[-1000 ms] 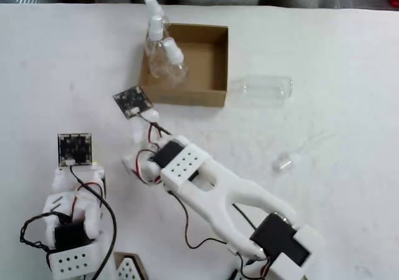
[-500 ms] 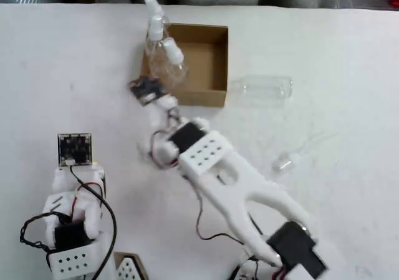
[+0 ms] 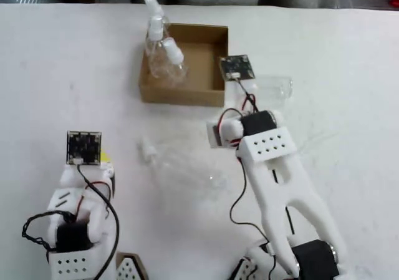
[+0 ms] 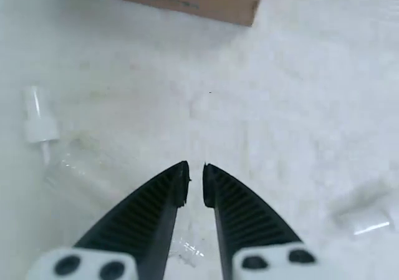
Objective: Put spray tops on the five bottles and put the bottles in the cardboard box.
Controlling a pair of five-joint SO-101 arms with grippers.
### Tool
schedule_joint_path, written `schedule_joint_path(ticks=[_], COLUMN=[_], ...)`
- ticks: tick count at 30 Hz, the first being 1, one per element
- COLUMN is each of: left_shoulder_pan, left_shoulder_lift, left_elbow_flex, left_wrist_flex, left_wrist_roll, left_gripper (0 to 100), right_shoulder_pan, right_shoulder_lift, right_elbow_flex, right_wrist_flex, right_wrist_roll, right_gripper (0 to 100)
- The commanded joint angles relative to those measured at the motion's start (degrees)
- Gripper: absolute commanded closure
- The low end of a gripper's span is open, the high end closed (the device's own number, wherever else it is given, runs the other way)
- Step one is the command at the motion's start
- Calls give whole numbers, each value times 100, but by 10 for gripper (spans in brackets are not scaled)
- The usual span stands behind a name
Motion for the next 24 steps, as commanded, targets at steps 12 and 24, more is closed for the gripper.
schedule_joint_path(ticks=[12, 24], left_shoulder_pan=[602, 1385], left_shoulder_lift=[3222, 6589], left_elbow_flex=[-3218, -4299], left_wrist_flex=[668, 132], left_wrist_roll=[185, 1855], left_gripper=[973, 972], right_shoulder_pan=[426, 426], right_shoulder_lift=[-215, -215], right_elbow_flex=[281, 334], right_wrist_flex=[-514, -593], right_wrist_roll=[53, 53], right_gripper=[977, 977])
